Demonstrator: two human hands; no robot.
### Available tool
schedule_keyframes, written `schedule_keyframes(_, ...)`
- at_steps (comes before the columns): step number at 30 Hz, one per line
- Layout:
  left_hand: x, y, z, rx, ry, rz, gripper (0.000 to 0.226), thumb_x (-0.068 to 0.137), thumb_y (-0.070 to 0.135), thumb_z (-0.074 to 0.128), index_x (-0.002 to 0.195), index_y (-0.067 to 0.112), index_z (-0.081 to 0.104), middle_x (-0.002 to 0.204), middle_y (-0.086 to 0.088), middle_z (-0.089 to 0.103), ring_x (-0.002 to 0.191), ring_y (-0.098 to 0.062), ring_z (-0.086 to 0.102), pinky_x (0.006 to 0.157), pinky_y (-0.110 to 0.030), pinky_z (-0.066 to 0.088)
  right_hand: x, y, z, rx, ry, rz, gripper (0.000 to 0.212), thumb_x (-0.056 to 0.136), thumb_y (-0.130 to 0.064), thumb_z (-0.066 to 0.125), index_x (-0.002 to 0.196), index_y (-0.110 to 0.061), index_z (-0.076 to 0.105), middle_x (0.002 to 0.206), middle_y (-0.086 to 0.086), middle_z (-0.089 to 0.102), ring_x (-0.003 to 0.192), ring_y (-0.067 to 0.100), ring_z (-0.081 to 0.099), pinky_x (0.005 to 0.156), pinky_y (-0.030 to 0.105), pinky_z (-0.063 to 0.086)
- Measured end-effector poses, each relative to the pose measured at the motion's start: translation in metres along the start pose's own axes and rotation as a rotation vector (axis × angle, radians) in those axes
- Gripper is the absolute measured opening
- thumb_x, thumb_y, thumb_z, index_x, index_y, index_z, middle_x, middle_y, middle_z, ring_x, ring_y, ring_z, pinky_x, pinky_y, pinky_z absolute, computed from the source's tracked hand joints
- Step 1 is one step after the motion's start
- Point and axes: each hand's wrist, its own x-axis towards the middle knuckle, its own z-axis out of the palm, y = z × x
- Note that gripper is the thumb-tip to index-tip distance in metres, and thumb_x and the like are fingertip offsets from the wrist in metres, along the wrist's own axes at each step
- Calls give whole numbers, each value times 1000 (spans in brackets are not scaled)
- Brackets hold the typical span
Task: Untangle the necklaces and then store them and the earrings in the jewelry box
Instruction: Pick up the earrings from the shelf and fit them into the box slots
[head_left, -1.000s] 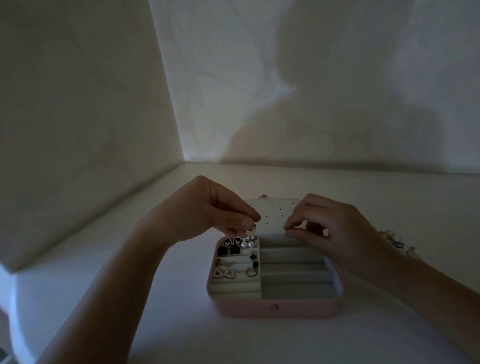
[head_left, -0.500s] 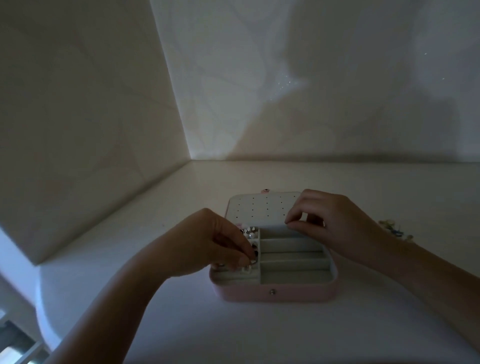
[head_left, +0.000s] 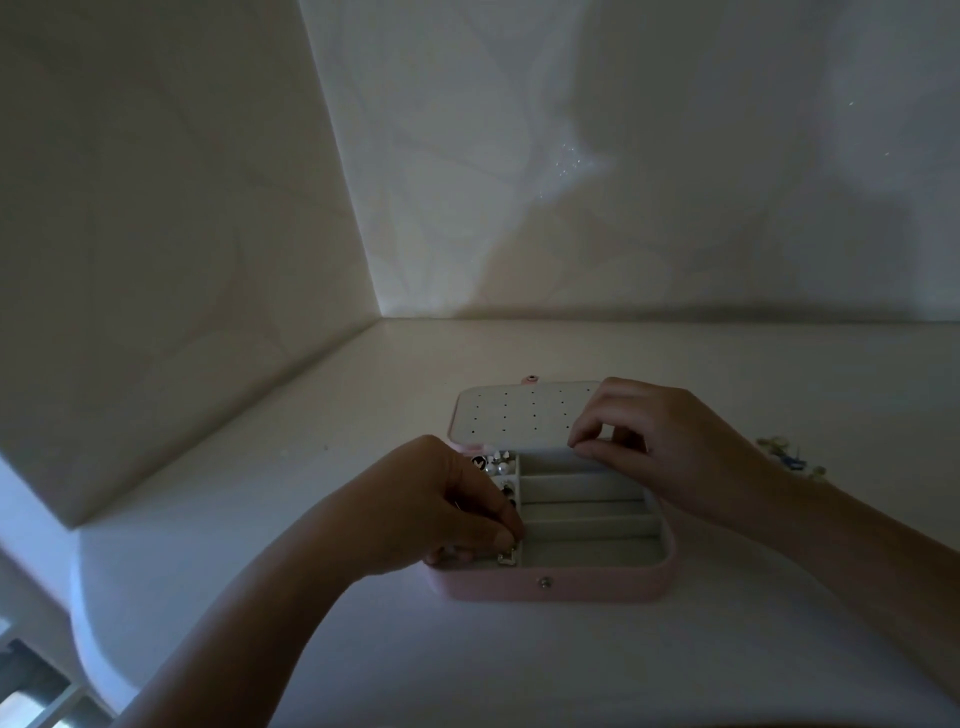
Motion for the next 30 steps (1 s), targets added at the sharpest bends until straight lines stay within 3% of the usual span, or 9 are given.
schedule_keyframes(12, 3, 0, -3, 150, 50, 60, 27, 74, 22, 78, 64, 46, 70, 65, 32, 63, 69, 16, 55, 62, -1, 40, 1, 0, 0, -10, -9, -4, 6, 88, -18, 68, 88, -24, 69, 90, -19, 58, 77, -1, 58, 65, 7, 41)
schedule_keyframes(16, 5, -4, -2, 208, 77, 75, 21, 71, 26, 80, 63, 43, 70, 81, 13, 67, 79, -6, 59, 74, -12, 49, 1, 0, 0, -12, -12, -2, 6, 88, -19, 67, 88, -25, 69, 91, -18, 59, 78, 2, 59, 66, 10, 44)
schedule_keyframes(18, 6, -4, -2, 221, 91, 80, 17, 69, 27, 81, 64, 40, 72, 91, 2, 70, 91, -20, 62, 88, -28, 52, 1, 1, 0, -19, -11, -3, 7, 88, -19, 67, 88, -26, 69, 90, -18, 59, 77, 3, 59, 66, 11, 45)
schedule_keyframes(20, 7, -4, -2, 227, 84, 87, 15, 69, 27, 81, 67, 40, 73, 93, -2, 71, 95, -23, 62, 90, -35, 51, 1, 1, 0, -26, -9, 1, 6, 88, -20, 67, 88, -26, 69, 90, -18, 58, 77, 4, 59, 66, 12, 45)
schedule_keyframes(23, 8, -6, -3, 253, 67, 97, 13, 70, 28, 80, 70, 39, 73, 79, 9, 69, 80, -11, 61, 79, -18, 51, 1, 1, 0, -18, -5, -1, 6, 88, -19, 68, 88, -24, 69, 91, -20, 58, 76, 3, 59, 66, 10, 44)
schedule_keyframes(25, 8, -4, -5, 266, 51, 119, 13, 71, 29, 79, 70, 40, 73, 72, 6, 67, 70, -8, 56, 69, -15, 47, 1, 0, 0, -15, -4, -4, 5, 88, -18, 68, 88, -23, 69, 90, -18, 58, 76, 2, 59, 66, 9, 44)
schedule_keyframes(30, 16, 6, -15, 226, 64, 195, 11, 79, 32, 70, 72, 41, 68, 81, 12, 72, 78, -3, 66, 71, -9, 50, 2, -3, -3, 24, 36, 14, 5, 88, -17, 68, 91, -20, 70, 87, -13, 60, 74, -2, 58, 63, 5, 40)
